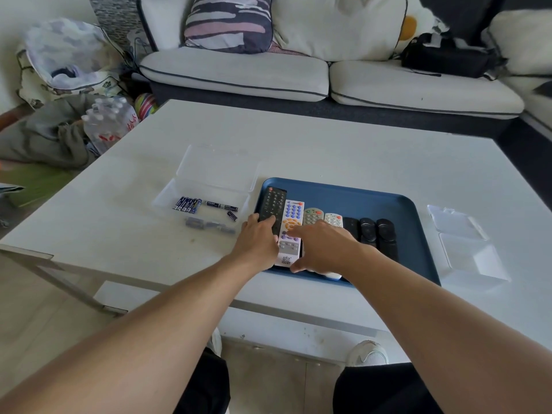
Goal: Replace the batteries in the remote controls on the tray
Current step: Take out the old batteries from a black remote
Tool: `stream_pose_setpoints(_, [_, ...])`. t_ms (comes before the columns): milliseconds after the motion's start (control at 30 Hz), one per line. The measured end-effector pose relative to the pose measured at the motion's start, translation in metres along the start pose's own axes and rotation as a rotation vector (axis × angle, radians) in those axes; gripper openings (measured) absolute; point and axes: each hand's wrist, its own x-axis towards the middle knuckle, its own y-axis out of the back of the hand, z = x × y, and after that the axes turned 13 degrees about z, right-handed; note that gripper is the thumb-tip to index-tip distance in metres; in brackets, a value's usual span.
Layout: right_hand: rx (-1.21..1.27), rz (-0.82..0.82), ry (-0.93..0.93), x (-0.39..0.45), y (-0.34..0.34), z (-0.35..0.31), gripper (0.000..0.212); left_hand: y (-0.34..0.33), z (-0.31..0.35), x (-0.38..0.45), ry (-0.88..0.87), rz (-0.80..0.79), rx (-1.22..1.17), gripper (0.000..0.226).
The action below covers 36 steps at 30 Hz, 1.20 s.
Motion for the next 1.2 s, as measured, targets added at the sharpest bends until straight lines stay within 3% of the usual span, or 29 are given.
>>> stream_pose_setpoints(67, [-0.002, -0.001, -0.002, 0.001, 0.0, 0.0, 0.078, 0.0, 0.001, 0.001, 0.007, -0.013, 0.032, 0.049])
stream_pose_setpoints(233, [0.036, -0.025, 0.01, -0.001, 0.0, 0.0, 0.065, 0.002, 0.001, 0.002, -0.042, -0.005, 0.135, 0.028])
stream_pose_setpoints(367, [0.052, -0.013, 0.028, -0.001, 0.0, -0.002, 0.052, 0.007, 0.004, 0.0, -0.078, 0.018, 0.14, 0.035])
stream_pose_setpoints(533, [0.084, 0.019, 0.004, -0.003, 0.004, -0.008, 0.053, 0.021, 0.006, -0.001, -0.117, 0.191, 0.056, 0.049])
stream_pose_setpoints(667, [0.115, 0.123, -0.065, 0.002, 0.009, -0.013, 0.043, 0.031, 0.0, 0.007, -0.058, 0.326, 0.007, 0.047])
stream_pose_setpoints(833, [0.048, -0.013, -0.089, 0.002, 0.003, -0.022, 0.037, 0.029, -0.008, 0.005, -0.02, 0.246, 0.007, 0.048])
stream_pose_setpoints(1200, [0.089, -0.03, -0.156, 0.002, 0.002, -0.022, 0.035, 0.026, -0.011, 0.008, -0.037, 0.202, -0.019, 0.044])
